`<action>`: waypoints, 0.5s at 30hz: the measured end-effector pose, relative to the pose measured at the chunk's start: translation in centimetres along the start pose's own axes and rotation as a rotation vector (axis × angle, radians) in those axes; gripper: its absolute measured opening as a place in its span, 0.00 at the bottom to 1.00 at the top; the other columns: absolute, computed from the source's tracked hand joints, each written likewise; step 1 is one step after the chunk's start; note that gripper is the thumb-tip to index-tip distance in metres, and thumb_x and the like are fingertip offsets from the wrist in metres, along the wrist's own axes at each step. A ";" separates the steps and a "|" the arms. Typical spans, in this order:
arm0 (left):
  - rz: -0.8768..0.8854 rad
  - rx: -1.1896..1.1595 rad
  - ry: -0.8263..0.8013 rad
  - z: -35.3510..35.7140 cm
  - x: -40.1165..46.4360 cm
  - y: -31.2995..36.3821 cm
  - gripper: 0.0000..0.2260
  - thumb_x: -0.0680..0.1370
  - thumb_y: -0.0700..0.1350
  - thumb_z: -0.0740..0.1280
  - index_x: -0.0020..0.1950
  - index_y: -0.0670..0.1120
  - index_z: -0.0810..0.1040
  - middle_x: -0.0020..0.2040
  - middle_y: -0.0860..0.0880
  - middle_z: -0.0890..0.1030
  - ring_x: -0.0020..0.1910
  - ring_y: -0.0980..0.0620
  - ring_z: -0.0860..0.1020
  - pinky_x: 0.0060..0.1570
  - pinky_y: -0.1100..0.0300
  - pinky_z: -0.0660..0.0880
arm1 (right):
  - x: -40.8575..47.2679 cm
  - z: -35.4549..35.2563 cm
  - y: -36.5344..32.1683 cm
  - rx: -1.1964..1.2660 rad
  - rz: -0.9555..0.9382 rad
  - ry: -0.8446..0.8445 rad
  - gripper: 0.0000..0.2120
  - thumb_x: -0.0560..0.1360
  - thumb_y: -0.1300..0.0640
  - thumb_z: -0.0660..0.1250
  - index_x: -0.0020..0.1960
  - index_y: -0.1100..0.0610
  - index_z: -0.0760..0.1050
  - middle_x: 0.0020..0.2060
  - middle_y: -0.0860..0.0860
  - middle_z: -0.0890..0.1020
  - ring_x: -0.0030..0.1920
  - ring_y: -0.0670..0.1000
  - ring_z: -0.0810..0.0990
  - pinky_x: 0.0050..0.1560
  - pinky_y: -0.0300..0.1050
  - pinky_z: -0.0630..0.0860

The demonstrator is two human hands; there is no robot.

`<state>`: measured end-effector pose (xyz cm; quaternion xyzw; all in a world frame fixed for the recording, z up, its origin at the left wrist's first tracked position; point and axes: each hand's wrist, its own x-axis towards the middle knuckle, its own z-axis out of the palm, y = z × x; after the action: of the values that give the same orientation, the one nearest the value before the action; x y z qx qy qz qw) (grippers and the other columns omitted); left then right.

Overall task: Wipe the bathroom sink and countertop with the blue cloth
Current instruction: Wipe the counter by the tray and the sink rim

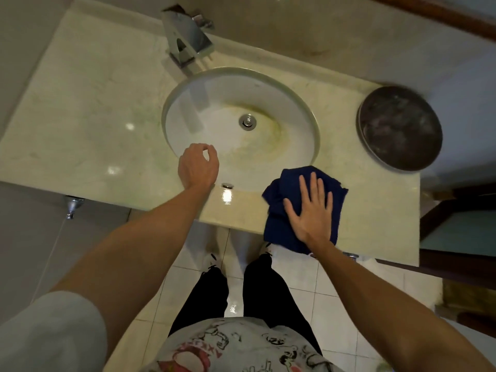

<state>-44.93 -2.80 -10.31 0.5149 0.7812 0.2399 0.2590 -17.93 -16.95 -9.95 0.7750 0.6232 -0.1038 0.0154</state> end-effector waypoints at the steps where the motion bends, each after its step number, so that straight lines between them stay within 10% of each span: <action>1: 0.014 0.027 0.009 0.0 -0.1 0.1 0.17 0.81 0.54 0.59 0.58 0.47 0.83 0.57 0.49 0.84 0.56 0.45 0.80 0.59 0.50 0.74 | 1.0 -0.2 0.4 0.000 0.029 0.005 0.35 0.81 0.33 0.48 0.84 0.49 0.49 0.83 0.51 0.49 0.82 0.54 0.48 0.80 0.61 0.49; 15: 0.035 0.178 0.003 0.3 -0.2 1.3 0.15 0.80 0.55 0.62 0.56 0.48 0.82 0.55 0.51 0.84 0.52 0.46 0.81 0.61 0.49 0.73 | 14.6 -2.8 5.9 0.010 0.010 0.063 0.34 0.82 0.36 0.50 0.84 0.50 0.49 0.83 0.53 0.49 0.82 0.55 0.49 0.80 0.61 0.49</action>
<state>-43.81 -2.54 -9.67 0.5491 0.7907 0.1747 0.2067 -8.89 -3.76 -10.44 0.7810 0.6190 -0.0825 -0.0075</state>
